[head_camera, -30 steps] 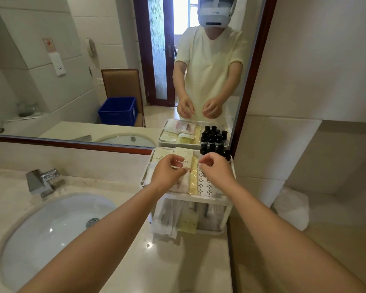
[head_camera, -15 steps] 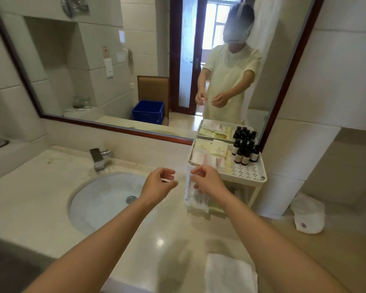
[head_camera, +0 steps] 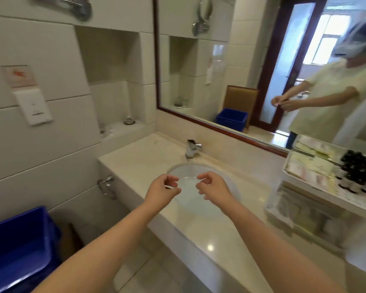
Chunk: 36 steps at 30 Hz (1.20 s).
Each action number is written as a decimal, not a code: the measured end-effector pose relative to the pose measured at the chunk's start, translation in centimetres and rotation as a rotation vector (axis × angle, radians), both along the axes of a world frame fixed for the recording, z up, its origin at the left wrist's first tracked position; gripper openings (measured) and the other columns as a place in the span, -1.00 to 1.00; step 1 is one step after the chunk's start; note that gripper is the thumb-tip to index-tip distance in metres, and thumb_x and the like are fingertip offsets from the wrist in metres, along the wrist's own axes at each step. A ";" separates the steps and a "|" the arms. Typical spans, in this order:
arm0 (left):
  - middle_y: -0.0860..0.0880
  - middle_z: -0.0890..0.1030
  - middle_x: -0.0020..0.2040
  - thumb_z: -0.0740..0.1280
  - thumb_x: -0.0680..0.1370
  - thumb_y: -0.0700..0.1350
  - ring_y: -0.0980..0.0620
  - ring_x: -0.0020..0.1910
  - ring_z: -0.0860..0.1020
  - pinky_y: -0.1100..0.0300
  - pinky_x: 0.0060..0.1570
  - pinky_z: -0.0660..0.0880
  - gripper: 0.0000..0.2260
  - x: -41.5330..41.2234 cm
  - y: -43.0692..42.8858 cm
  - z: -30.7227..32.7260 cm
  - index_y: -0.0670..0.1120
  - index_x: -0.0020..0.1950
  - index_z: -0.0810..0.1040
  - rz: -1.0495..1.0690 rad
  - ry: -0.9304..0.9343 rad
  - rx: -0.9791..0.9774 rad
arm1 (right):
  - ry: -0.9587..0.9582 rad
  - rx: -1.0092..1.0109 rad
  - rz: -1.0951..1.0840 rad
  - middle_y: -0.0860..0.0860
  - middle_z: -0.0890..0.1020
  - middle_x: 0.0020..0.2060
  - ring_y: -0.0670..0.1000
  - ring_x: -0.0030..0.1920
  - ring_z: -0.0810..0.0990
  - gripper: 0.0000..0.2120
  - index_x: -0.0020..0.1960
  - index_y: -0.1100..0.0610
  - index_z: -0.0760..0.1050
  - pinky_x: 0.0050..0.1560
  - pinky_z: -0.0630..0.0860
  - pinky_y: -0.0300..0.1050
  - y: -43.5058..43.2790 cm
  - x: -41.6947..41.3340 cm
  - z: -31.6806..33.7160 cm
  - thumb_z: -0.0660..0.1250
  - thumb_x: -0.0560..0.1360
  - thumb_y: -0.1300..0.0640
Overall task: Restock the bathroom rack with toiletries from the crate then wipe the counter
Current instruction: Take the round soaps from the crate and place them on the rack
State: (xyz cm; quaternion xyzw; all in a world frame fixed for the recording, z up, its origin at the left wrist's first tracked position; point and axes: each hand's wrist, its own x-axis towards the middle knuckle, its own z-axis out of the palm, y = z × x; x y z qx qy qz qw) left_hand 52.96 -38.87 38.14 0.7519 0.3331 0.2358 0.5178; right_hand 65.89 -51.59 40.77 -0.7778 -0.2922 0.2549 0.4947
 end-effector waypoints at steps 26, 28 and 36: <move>0.03 0.61 -0.05 0.46 0.47 -0.14 0.10 -0.10 0.59 0.29 -0.18 0.51 -0.77 -34.7 10.5 -4.5 0.04 0.08 0.54 0.834 0.073 -0.109 | -0.017 -0.099 0.812 -0.01 0.63 -0.10 -0.04 -0.11 0.63 -0.79 0.03 -0.01 0.48 -0.22 0.48 -0.20 24.8 -28.9 -5.2 0.37 0.45 0.19; 0.02 0.60 -0.04 0.45 0.48 -0.14 0.06 -0.11 0.59 0.22 -0.16 0.55 -0.77 -36.3 11.7 -4.9 0.03 0.10 0.54 0.879 0.081 -0.128 | -0.020 -0.115 0.871 -0.01 0.63 -0.11 -0.06 -0.15 0.63 -0.79 0.05 0.00 0.48 -0.28 0.47 -0.24 27.0 -30.4 -5.8 0.37 0.46 0.19; 0.01 0.61 -0.03 0.45 0.49 -0.13 0.07 -0.07 0.59 0.21 -0.11 0.53 -0.79 -43.1 17.5 -6.6 0.03 0.09 0.54 1.041 0.106 -0.180 | 0.011 -0.187 1.059 0.02 0.63 -0.09 -0.04 -0.17 0.62 -0.77 0.11 0.03 0.48 -0.32 0.50 -0.24 36.6 -36.5 -7.4 0.37 0.48 0.21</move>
